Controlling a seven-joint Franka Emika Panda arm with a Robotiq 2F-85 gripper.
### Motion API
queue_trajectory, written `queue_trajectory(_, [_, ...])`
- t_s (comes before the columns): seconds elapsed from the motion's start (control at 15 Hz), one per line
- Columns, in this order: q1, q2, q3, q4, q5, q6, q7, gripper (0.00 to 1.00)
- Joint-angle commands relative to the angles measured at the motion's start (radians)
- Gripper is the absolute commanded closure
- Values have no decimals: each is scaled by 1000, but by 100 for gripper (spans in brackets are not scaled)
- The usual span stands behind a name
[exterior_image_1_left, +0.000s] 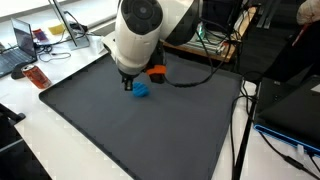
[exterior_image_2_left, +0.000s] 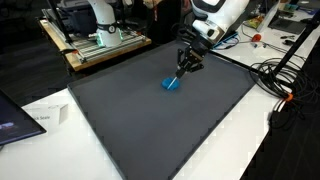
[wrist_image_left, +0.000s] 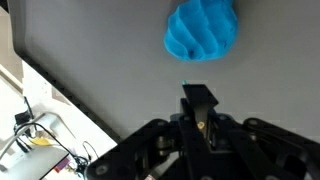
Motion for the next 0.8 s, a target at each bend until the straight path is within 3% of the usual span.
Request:
queue_trajectory(0.0, [20, 69, -9, 106, -21, -98, 47, 97])
queue_trajectory(0.73, [18, 166, -9, 276, -9, -251, 66, 97])
